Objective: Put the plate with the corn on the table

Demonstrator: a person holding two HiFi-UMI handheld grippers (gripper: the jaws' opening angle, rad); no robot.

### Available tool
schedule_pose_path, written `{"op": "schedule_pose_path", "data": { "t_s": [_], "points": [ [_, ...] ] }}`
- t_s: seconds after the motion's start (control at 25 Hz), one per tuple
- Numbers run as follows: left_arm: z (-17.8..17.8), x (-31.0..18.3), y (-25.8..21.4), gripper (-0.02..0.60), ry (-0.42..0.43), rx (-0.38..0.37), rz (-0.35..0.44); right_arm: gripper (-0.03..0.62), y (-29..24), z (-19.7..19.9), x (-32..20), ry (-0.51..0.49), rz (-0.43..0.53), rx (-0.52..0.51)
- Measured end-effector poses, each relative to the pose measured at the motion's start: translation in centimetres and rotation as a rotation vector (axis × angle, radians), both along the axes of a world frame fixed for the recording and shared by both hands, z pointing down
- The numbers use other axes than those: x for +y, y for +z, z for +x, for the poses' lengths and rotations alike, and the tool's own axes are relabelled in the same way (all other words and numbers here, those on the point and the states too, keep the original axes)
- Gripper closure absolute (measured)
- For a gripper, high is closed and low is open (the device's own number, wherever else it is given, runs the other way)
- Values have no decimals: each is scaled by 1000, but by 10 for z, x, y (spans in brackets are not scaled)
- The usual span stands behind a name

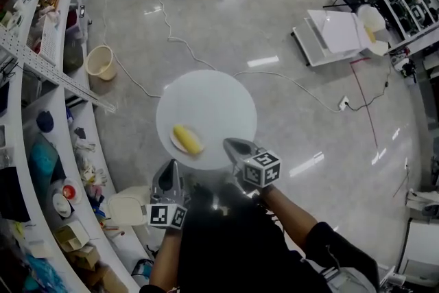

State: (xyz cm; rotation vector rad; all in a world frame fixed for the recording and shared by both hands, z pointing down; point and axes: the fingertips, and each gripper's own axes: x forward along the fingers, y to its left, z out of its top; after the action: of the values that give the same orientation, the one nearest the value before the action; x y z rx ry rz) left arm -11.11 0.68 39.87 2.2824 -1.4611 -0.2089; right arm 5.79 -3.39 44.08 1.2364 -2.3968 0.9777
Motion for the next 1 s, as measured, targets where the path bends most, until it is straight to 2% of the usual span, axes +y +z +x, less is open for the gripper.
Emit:
{"op": "schedule_pose_path", "data": {
  "t_s": [0.52, 0.64, 1.0],
  "points": [
    [50, 15, -52, 575, -75, -7, 63, 585, -74, 66, 13, -36, 128, -92],
    [56, 22, -59, 575, -91, -9, 76, 585, -85, 74, 18, -64, 168, -96],
    [69, 41, -63, 575, -140, -22, 85, 585, -94, 85, 40, -152, 206, -116]
  ]
}}
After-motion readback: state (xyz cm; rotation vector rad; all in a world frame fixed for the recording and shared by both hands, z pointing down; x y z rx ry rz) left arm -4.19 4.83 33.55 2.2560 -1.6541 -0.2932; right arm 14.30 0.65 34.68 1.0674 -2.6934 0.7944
